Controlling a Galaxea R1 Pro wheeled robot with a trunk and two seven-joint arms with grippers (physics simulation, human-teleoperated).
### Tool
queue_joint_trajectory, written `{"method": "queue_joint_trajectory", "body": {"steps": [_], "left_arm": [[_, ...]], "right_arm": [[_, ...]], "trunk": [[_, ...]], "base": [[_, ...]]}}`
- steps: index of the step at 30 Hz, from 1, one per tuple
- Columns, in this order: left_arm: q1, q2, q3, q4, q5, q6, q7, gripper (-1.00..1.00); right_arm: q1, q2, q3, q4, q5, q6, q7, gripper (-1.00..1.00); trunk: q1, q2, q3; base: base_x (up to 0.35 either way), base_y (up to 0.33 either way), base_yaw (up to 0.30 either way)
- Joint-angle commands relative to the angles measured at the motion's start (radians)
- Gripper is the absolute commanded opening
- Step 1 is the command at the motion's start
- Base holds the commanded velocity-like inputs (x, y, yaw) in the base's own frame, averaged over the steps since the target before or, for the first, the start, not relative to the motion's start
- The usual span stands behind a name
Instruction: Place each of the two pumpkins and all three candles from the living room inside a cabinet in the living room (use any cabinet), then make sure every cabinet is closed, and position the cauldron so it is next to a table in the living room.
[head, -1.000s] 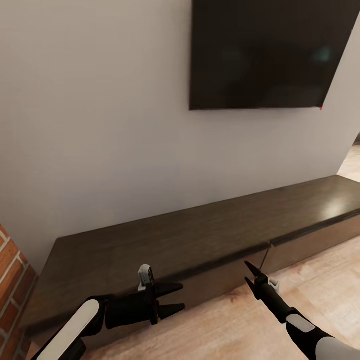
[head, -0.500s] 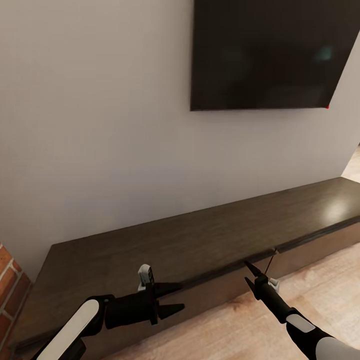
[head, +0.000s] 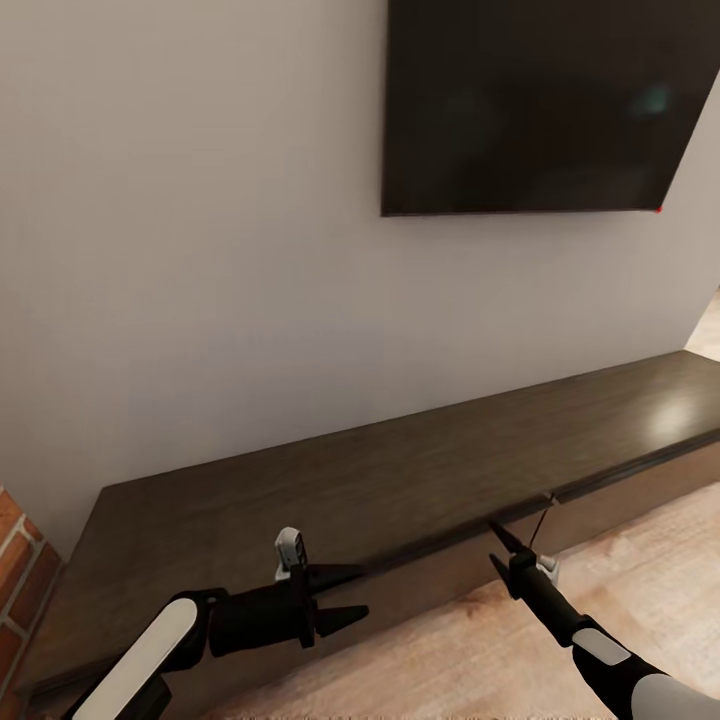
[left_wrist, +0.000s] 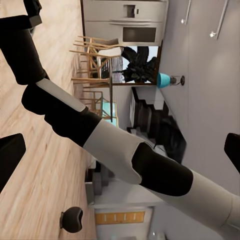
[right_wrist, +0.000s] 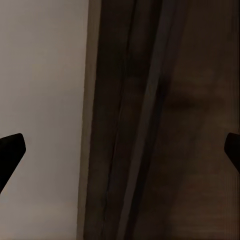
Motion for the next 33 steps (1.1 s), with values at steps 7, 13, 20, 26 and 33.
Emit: {"method": "queue_joint_trajectory", "body": {"steps": [7,13,20,26,33], "left_arm": [[-0.001,0.0,-0.003,0.0,-0.006,0.0,-0.009,1.0],[-0.001,0.0,-0.003,0.0,-0.006,0.0,-0.009,1.0],[-0.001,-0.001,-0.003,0.0,-0.006,0.0,-0.009,1.0],[-0.001,-0.001,-0.003,0.0,-0.006,0.0,-0.009,1.0],[-0.001,-0.001,-0.003,0.0,-0.006,0.0,-0.009,1.0]], "right_arm": [[-0.001,-0.002,0.008,0.0,-0.008,0.031,0.067,1.0],[-0.001,-0.002,0.008,0.0,-0.008,0.051,0.085,1.0],[-0.001,-0.002,0.009,0.0,-0.008,0.053,0.116,1.0],[-0.001,-0.002,0.01,0.0,-0.008,0.053,0.128,1.0],[-0.001,-0.002,0.011,-0.001,-0.008,0.053,0.13,1.0]], "trunk": [[0.003,-0.002,-0.028],[0.006,-0.003,-0.051],[0.009,-0.005,-0.078],[0.01,-0.006,-0.09],[0.01,-0.006,-0.09]], "base": [[0.0,0.0,0.0],[0.0,0.0,0.0],[0.0,0.0,0.0],[0.0,0.0,0.0],[0.0,0.0,0.0]]}}
